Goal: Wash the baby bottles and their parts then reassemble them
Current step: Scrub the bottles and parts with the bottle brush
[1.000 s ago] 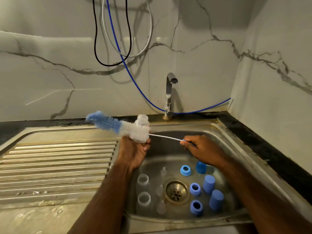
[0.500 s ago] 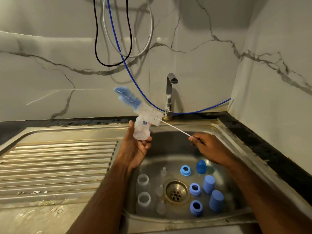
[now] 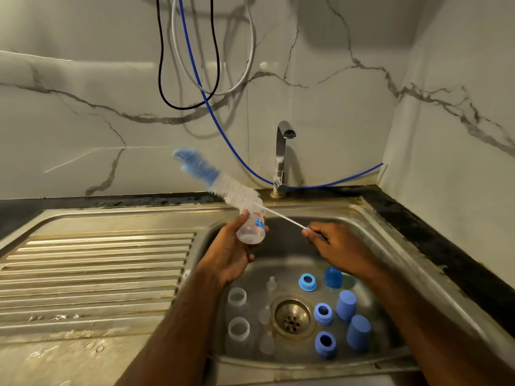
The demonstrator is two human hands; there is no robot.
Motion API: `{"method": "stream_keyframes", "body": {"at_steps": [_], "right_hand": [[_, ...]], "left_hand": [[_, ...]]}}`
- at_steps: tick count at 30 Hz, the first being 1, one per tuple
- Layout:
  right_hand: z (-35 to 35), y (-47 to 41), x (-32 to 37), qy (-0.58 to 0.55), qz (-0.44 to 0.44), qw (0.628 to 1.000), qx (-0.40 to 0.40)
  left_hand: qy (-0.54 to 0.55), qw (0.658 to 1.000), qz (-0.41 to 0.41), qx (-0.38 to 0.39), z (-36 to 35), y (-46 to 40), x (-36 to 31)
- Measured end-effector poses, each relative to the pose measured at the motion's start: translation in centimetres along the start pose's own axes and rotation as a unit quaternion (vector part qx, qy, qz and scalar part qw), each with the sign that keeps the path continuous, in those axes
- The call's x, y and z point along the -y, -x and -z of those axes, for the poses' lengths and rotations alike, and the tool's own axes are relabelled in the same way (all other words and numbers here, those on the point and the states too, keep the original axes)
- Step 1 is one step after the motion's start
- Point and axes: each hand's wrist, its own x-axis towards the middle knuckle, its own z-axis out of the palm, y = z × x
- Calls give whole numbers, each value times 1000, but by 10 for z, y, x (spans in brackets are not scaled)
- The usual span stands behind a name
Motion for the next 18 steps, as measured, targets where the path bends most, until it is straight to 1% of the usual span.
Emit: {"method": "stream_keyframes", "body": {"at_steps": [2,5,7,10,13,16,18], "right_hand": [[4,0,-2,-6,4,1000,11],[11,2,-8,-10,-14,1000,0],[9,2,-5,-12,-25,1000,2],[-2,1,11,2,-24,999,26],[-11,2,19,15,14,999,39],[-2,2,9,-7,7,1000,7],[4,1,1,-8,-4,1000,-9]], "left_hand": [[102,995,-10,-18,2,-5,-4],[262,964,-28,-42,11,-9,-12],[313,948,-21,-47,13,-10,-12],[305,952,-22,-37,7,-9,-5],[297,952,-58,-35,3,-10,-3],[336,937,-93,-34,8,-12,-8],[313,943,-113,-33,12,-12,-8]]}}
